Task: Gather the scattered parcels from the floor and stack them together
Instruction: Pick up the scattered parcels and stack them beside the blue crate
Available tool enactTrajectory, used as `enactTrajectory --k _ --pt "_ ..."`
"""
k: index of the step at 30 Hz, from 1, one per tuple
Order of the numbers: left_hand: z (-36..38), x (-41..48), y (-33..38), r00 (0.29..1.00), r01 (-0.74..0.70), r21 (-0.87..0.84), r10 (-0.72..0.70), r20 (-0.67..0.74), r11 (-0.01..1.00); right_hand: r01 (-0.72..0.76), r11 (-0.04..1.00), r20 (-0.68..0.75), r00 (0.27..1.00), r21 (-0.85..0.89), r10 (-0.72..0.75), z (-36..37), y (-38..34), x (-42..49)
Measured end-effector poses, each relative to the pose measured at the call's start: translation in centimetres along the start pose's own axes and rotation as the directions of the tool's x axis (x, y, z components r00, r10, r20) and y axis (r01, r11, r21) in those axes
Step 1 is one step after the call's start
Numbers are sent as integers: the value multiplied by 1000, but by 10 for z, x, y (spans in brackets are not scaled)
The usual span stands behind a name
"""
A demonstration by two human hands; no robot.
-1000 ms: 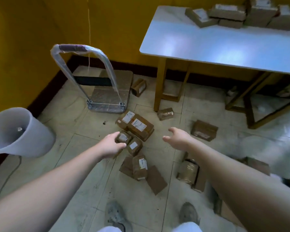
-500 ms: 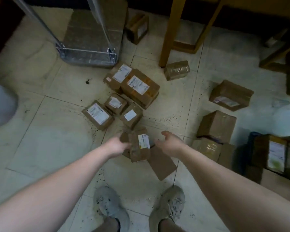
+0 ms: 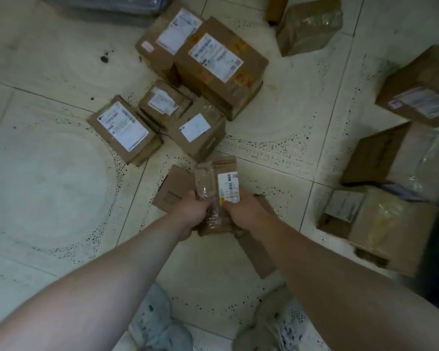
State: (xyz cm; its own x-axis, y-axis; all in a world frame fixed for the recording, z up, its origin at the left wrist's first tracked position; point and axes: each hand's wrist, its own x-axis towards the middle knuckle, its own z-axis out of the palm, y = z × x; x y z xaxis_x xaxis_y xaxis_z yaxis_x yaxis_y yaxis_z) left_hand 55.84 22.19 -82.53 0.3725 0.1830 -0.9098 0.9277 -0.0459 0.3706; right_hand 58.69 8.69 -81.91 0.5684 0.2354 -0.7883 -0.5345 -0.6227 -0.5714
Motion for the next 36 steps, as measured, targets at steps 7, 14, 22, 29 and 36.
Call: enactTrajectory --k 7,14,22,29,36 --pt "-35 -110 44 984 -160 -132 169 61 978 23 975 -138 990 222 8 -31 -67 -105" --pt "-89 -287 135 915 -303 -103 319 245 947 130 911 -255 967 392 -29 -89 -185 -281" --pt "-123 -488 246 749 -473 144 310 586 869 348 742 -512 859 573 -7 -167 -262 -475" --pt "-48 -610 264 746 -529 37 445 495 848 584 627 -781 621 516 65 -216 -244 -600" --pt "73 -708 248 626 -642 -86 586 514 762 514 766 -857 507 386 91 -266 -151 -723"
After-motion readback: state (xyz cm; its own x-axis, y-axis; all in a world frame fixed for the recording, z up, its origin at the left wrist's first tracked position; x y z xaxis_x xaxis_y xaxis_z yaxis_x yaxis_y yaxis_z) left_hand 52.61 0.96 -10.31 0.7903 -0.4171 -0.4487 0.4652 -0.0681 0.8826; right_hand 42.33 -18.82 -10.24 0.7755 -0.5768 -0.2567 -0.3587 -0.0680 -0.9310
